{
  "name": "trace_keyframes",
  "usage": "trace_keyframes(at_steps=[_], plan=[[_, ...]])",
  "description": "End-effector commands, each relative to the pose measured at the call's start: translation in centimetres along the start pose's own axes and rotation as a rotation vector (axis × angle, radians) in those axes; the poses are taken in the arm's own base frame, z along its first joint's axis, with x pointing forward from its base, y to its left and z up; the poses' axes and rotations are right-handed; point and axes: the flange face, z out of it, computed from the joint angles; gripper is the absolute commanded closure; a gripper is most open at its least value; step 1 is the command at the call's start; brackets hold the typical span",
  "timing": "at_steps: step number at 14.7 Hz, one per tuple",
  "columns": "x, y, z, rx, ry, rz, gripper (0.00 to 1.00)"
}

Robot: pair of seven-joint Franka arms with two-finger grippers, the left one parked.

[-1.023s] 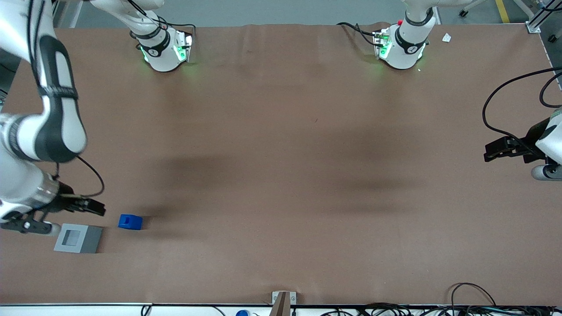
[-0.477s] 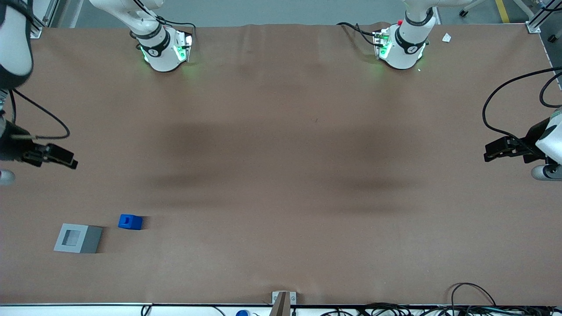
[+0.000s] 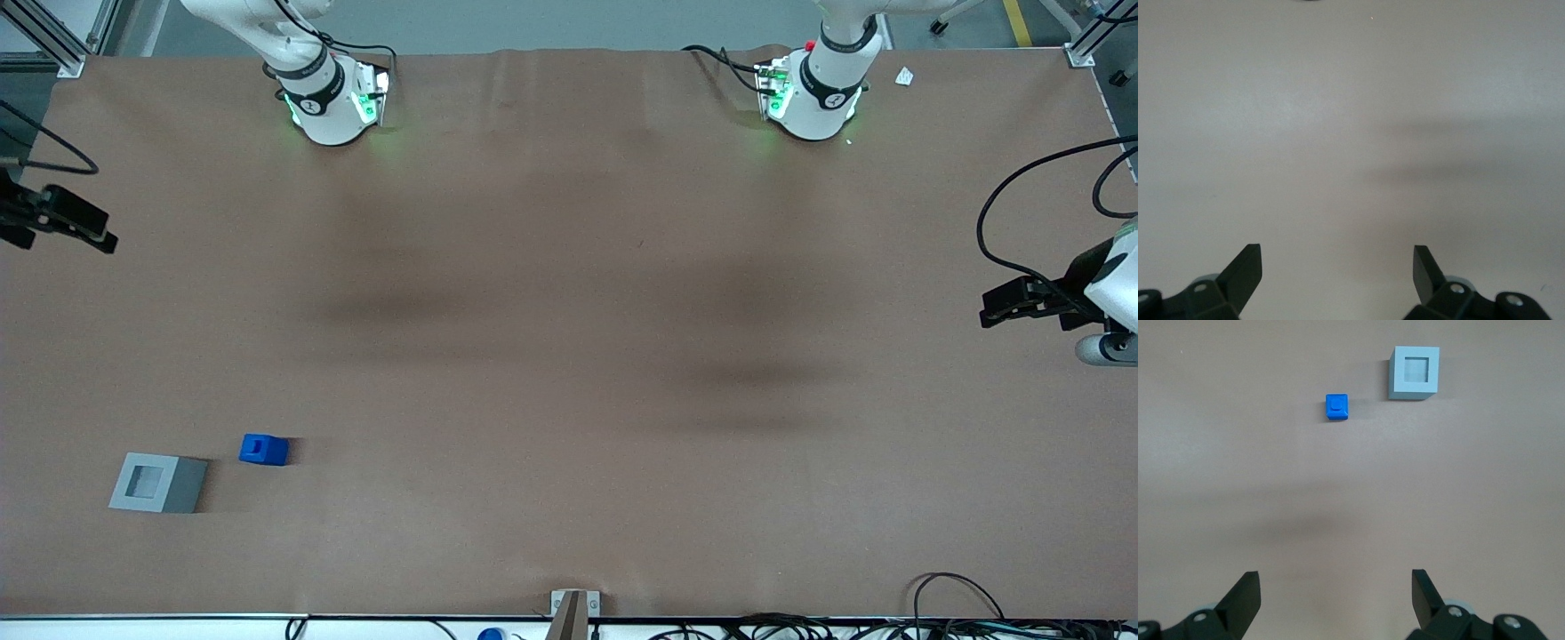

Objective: Insert blue part into gray base with right arm

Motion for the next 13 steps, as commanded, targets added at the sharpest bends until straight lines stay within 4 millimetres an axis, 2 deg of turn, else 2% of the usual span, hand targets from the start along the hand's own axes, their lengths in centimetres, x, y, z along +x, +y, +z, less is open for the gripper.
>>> trace_keyframes(at_steps=[1, 2, 4, 13], plan=[[-0.2, 1.2, 0.1, -0.012, 0.003, 0.017, 0.0], [-0.2, 1.4, 0.0, -0.01, 0.007, 0.022, 0.0], [-0.2, 1.7, -1.8, -0.013, 0.04, 0.023, 0.0], [0.0, 1.0, -1.9, -0.013, 0.044, 0.014, 0.0]])
